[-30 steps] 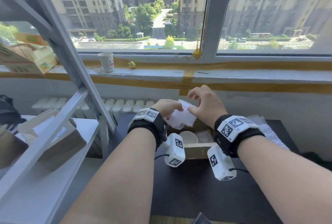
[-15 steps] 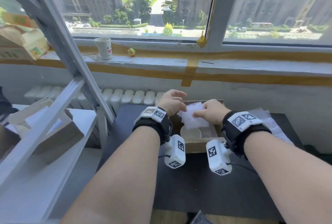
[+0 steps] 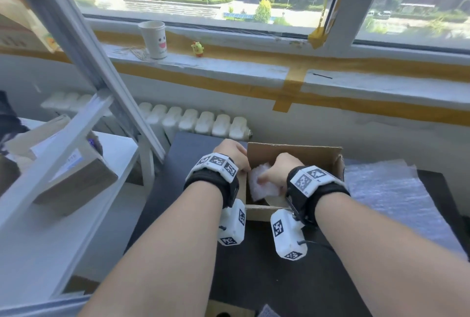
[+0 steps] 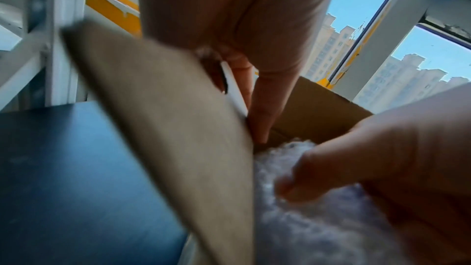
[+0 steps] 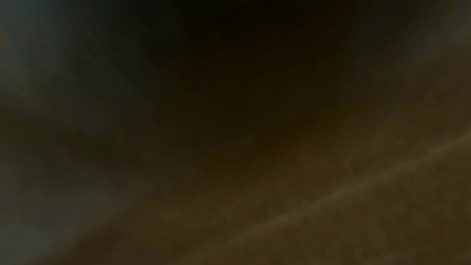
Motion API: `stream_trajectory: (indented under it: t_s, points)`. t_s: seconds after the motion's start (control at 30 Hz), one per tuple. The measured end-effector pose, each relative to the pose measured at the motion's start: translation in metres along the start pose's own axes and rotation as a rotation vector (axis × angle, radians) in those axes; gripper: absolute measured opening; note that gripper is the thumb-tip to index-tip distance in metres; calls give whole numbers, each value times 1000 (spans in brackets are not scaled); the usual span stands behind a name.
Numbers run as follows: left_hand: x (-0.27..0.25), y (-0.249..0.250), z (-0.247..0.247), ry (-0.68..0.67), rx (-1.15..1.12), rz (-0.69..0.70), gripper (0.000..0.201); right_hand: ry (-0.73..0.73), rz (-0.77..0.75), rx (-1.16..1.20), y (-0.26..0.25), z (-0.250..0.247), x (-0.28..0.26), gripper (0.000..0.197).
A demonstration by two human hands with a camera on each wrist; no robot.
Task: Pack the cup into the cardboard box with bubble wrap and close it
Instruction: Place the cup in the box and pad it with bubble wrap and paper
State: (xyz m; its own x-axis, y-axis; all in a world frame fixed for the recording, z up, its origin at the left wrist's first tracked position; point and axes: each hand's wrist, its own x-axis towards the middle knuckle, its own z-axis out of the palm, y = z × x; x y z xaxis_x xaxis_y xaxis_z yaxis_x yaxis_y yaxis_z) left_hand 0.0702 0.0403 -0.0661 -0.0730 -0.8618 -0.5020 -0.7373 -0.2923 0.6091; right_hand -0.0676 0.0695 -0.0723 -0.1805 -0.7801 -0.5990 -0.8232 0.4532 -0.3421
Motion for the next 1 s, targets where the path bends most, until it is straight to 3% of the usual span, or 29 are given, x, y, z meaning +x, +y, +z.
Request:
stream_trajectory:
  t_s: [0.33, 0.6, 0.73, 0.87, 1.0]
  points:
    - [2, -5, 2, -25, -110, -1, 24, 47, -75, -114, -7, 27, 10, 33]
    - [0, -5, 3, -19, -139, -17, 23, -223, 43, 103, -3, 8, 13, 19]
    - [-2, -4, 4, -20, -119, -17, 21, -304, -5, -123, -10, 2, 9, 23]
    - [0, -4, 2, -36, -148, -35, 21, -227, -119, -150, -12, 6, 22, 12]
    - [0, -3, -2, -44, -167, -40, 23, -207, -124, -473, -19, 15, 31, 13]
